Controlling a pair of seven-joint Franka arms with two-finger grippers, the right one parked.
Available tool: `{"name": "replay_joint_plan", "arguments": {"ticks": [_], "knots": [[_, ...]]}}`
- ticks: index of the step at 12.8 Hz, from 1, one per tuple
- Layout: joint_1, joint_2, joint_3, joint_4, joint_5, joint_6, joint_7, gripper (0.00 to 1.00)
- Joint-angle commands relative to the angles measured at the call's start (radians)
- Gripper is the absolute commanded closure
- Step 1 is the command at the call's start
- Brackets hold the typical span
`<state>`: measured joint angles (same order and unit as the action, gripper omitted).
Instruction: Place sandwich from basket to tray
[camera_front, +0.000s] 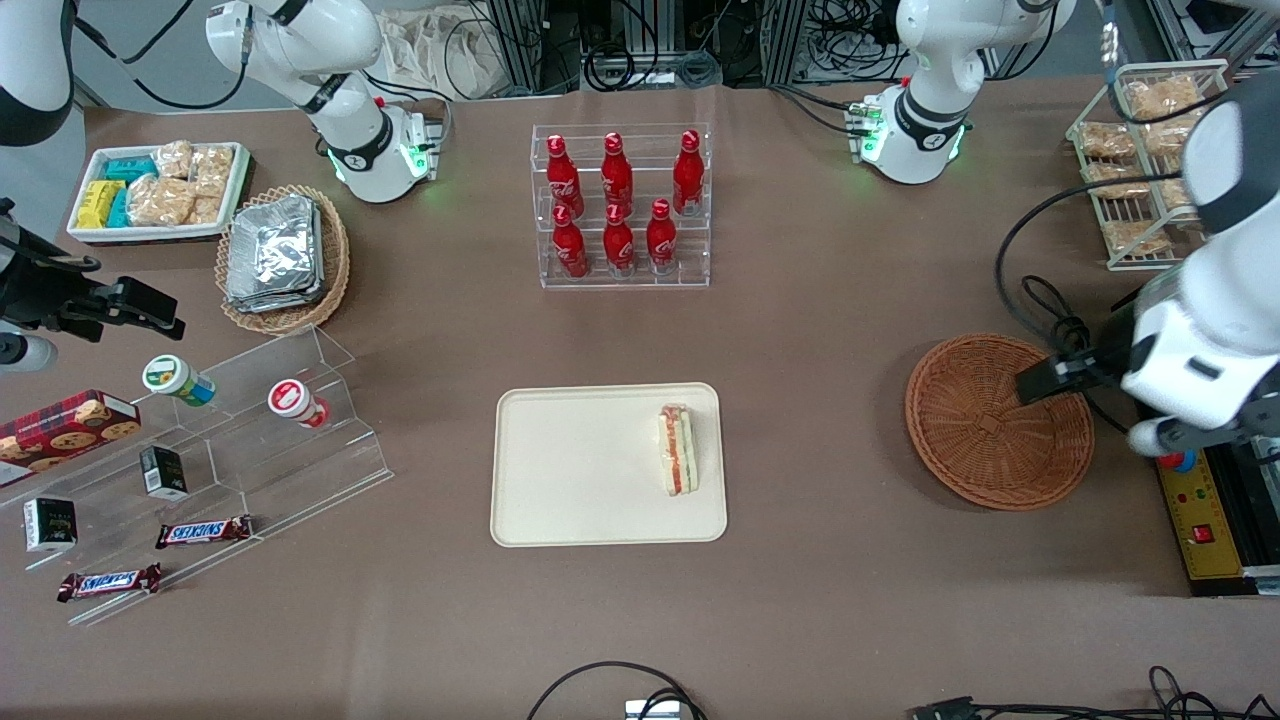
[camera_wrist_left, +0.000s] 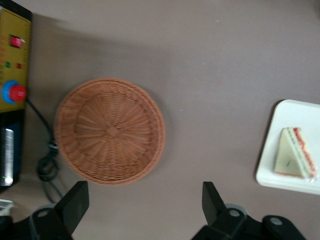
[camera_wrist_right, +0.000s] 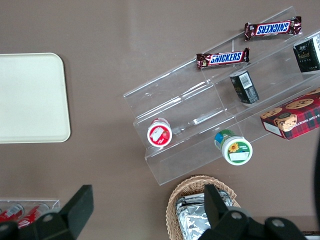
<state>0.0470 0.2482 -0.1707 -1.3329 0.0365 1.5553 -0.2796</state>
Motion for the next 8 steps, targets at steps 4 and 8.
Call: {"name": "replay_joint_plan", "arguments": {"ticks": [4,8], "knots": [[-0.105,-0.280,0.194,-0.221,-0.024,-0.012,0.217,0.00],[-0.096,-0.308,0.191,-0.219,-0.015,-0.043,0.221,0.00]]}}
